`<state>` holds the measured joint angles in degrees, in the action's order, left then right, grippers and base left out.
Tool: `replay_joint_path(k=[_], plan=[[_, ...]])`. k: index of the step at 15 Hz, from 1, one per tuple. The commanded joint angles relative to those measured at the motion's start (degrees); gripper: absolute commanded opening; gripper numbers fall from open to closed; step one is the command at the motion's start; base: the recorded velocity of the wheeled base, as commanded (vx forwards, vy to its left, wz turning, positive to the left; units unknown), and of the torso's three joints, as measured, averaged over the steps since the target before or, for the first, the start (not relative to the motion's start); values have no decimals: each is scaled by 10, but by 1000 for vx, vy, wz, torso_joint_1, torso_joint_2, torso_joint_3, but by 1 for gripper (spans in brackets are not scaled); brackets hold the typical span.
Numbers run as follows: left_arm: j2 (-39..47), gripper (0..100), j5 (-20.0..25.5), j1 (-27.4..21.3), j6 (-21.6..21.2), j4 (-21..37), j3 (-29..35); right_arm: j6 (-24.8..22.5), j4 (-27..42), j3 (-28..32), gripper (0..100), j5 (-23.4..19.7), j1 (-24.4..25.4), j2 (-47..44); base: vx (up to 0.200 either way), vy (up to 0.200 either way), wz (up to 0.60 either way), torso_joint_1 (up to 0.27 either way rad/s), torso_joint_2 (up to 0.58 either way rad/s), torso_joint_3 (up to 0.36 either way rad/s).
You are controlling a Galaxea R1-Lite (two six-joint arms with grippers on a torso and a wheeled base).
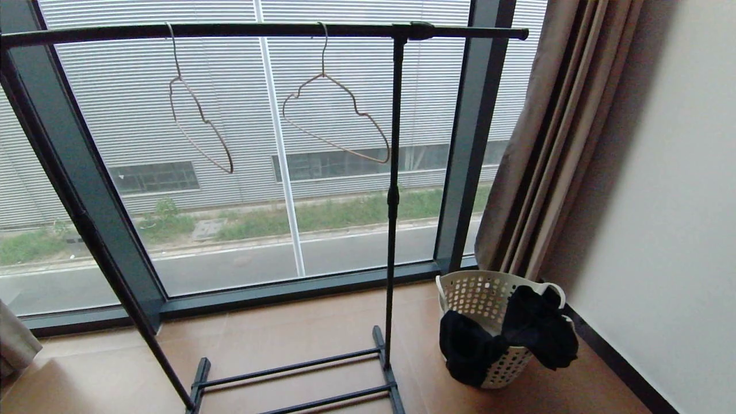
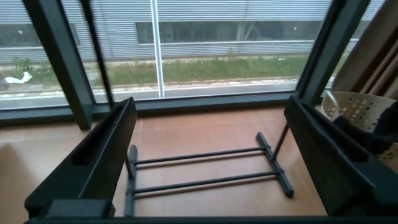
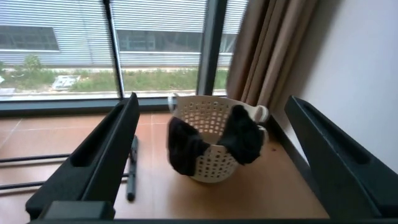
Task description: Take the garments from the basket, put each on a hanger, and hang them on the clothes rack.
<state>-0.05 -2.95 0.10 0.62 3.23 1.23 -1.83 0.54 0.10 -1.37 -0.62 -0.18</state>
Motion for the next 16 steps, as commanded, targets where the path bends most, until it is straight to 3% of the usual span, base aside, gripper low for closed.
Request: replay_joint_path(k=[1, 10, 13, 16], plan=[[0, 100, 0, 0, 0, 0, 0, 0, 0, 0, 100, 0, 0, -1, 0, -200, 0, 2, 7, 7], [0, 100, 0, 0, 1, 0, 0, 1, -1, 0, 100, 0, 0, -1, 0, -200, 0, 1, 4, 1], [0, 100, 0, 0, 0, 0, 0, 1, 0, 0, 100, 0, 0, -1, 200, -200, 0, 4, 1, 2], [0, 100, 0, 0, 0, 0, 0, 1, 0, 0, 100, 0, -1, -1, 200, 0, 0, 4, 4, 4]])
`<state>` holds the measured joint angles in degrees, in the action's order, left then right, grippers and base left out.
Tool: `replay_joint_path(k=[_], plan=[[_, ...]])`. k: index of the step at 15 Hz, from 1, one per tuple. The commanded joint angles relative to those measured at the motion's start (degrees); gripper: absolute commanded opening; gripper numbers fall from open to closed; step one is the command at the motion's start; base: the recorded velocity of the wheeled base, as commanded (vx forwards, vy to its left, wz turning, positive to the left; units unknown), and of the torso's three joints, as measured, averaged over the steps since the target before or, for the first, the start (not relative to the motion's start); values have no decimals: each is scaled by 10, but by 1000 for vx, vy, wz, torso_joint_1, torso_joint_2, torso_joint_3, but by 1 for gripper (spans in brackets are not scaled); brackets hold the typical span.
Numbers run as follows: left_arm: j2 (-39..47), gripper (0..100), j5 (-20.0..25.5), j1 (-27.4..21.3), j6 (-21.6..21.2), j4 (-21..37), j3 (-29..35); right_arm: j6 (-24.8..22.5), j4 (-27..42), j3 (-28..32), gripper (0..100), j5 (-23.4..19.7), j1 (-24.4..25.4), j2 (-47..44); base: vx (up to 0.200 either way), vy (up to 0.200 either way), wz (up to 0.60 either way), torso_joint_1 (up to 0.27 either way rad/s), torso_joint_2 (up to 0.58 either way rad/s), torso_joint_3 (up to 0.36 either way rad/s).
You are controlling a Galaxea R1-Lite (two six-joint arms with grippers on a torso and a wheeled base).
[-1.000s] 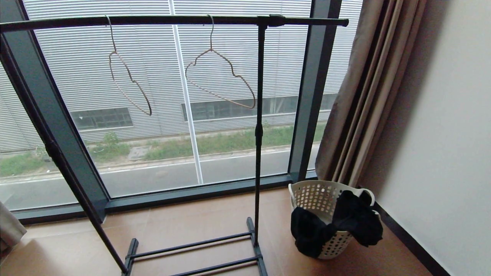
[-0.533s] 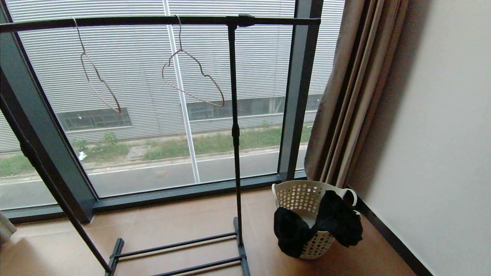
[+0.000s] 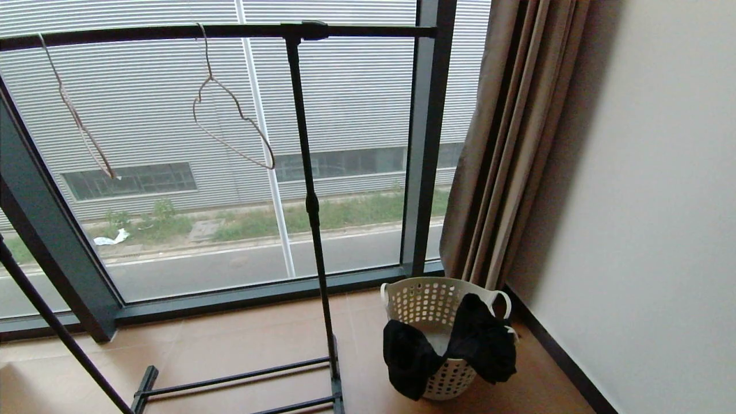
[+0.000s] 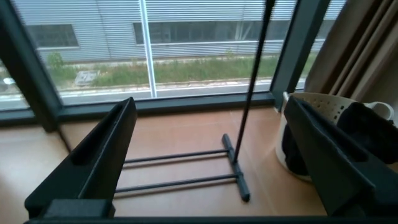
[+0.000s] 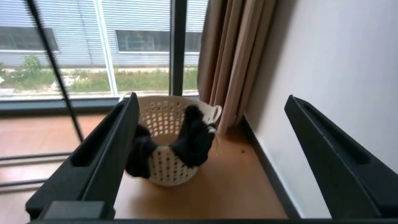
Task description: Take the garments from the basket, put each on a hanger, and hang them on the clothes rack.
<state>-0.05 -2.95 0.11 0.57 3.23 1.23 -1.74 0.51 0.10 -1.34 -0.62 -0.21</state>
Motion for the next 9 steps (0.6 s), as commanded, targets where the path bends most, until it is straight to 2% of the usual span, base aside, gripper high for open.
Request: replay_joint_path(k=[1, 7, 9], plan=[[0, 100, 0, 0, 0, 0, 0, 0, 0, 0, 100, -1, 0, -1, 200, -200, 0, 2, 7, 2], [0, 100, 0, 0, 0, 0, 0, -1, 0, 0, 100, -1, 0, -1, 0, -200, 0, 8, 4, 2], [0, 100, -1, 0, 2, -1, -1, 0, 0, 0, 100, -1, 0, -1, 0, 0, 0, 0, 0, 0]])
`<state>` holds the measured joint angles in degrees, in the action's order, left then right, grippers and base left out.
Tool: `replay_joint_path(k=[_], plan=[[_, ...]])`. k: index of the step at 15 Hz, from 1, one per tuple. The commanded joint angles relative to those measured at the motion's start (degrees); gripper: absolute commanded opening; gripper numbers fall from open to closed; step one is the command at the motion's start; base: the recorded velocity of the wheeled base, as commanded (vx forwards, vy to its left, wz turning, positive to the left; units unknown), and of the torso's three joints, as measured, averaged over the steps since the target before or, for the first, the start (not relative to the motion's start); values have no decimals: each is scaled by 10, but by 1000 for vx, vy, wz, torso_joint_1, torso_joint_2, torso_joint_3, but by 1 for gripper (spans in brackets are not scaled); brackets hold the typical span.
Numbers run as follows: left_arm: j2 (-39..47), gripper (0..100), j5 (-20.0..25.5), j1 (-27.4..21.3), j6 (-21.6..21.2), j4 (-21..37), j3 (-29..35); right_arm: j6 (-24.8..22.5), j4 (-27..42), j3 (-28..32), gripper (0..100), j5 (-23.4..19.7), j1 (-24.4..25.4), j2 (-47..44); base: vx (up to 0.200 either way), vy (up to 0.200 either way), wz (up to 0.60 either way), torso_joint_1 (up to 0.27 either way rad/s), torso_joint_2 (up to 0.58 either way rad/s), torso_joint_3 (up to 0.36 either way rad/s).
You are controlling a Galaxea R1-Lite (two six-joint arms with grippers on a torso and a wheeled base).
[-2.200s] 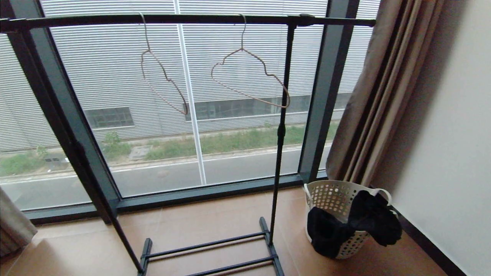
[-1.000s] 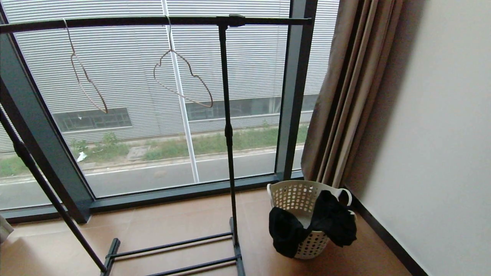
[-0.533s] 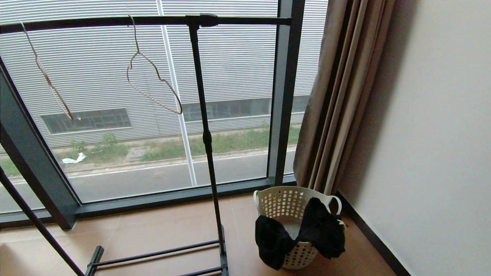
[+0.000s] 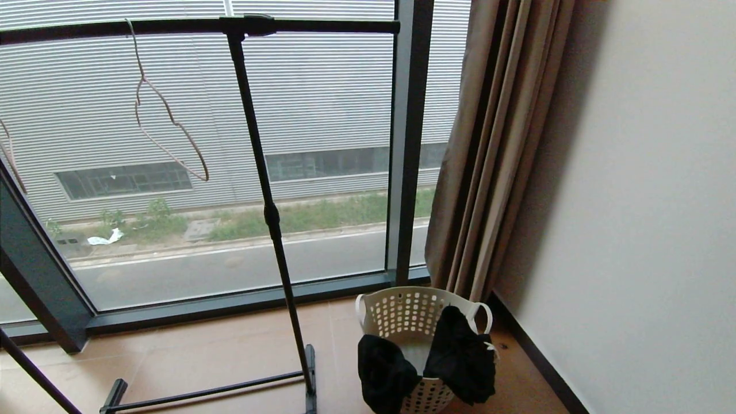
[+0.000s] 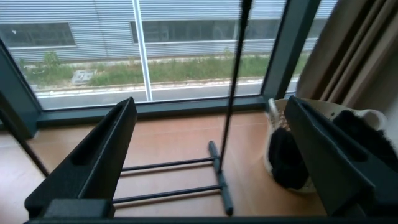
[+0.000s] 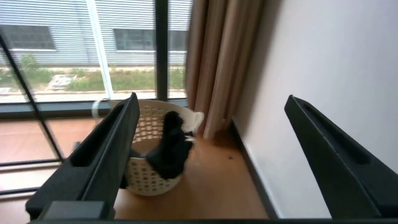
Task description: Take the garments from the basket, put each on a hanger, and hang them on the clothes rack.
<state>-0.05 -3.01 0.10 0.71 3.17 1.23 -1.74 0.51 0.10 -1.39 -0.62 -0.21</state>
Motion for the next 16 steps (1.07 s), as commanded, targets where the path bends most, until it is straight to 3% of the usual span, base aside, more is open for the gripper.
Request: replay_joint_path(k=[1, 8, 16], plan=[[0, 100, -1, 0, 0, 0, -1, 0, -1, 0, 100, 0, -1, -1, 0, 0, 0, 0, 0, 0], [0, 100, 0, 0, 0, 0, -1, 2, -1, 0, 100, 0, 0, 0, 0, 0, 0, 0, 0, -10], [0, 100, 0, 0, -1, 0, 0, 9, -2, 0, 100, 2, 0, 0, 0, 0, 0, 2, 2, -181]])
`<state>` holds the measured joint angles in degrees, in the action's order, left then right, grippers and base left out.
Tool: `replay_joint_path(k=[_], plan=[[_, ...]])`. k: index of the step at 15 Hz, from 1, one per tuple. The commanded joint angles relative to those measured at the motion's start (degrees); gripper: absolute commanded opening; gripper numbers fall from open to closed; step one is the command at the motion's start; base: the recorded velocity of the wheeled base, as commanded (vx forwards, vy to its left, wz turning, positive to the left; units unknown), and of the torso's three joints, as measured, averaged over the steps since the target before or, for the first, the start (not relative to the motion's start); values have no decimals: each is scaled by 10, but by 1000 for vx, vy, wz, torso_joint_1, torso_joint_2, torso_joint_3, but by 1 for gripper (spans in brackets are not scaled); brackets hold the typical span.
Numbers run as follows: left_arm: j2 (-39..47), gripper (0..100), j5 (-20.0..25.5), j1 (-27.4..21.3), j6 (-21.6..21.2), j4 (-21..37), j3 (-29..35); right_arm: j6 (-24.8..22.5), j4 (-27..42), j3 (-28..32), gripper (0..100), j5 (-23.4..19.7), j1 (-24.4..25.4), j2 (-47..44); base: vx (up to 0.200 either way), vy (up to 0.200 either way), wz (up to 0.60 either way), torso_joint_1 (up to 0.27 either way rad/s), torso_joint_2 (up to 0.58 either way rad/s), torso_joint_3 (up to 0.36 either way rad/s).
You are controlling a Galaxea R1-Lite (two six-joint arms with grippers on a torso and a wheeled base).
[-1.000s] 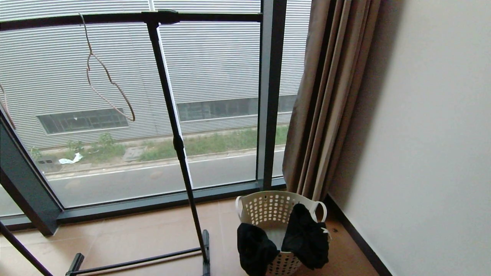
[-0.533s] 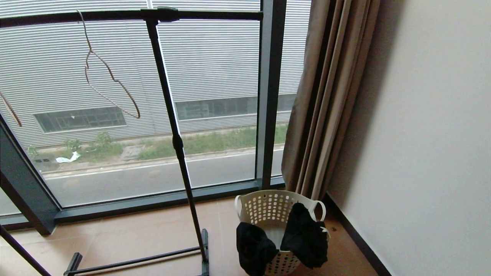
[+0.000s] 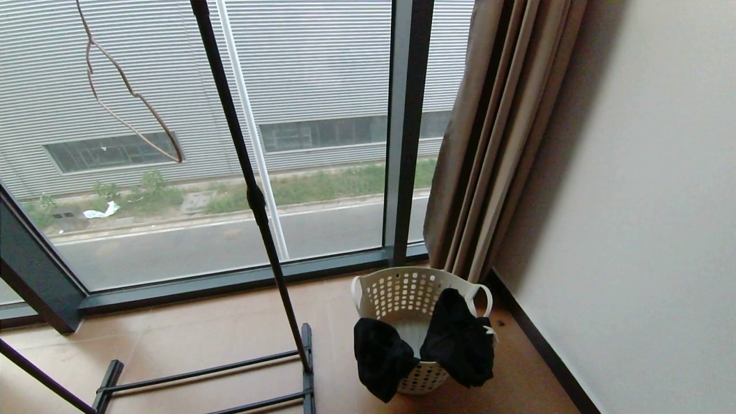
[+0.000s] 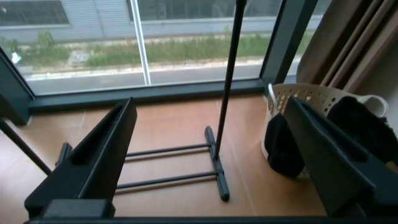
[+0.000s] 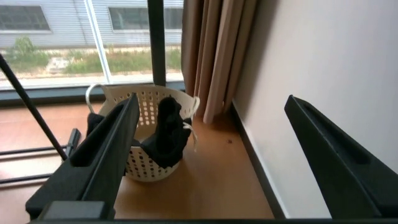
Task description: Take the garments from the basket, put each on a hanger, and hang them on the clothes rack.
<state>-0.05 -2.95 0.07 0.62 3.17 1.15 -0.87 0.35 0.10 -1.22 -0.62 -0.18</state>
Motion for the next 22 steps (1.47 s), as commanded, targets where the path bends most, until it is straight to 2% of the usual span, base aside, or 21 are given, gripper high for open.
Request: replay_joint_path(k=[1, 22], plan=[[0, 100, 0, 0, 0, 0, 0, 0, 0, 0, 100, 0, 0, 0, 0, 0, 0, 2, 2, -198], [0, 100, -1, 0, -1, 0, 0, -7, 3, 0, 100, -2, -1, 0, 0, 0, 0, 1, 4, -200]])
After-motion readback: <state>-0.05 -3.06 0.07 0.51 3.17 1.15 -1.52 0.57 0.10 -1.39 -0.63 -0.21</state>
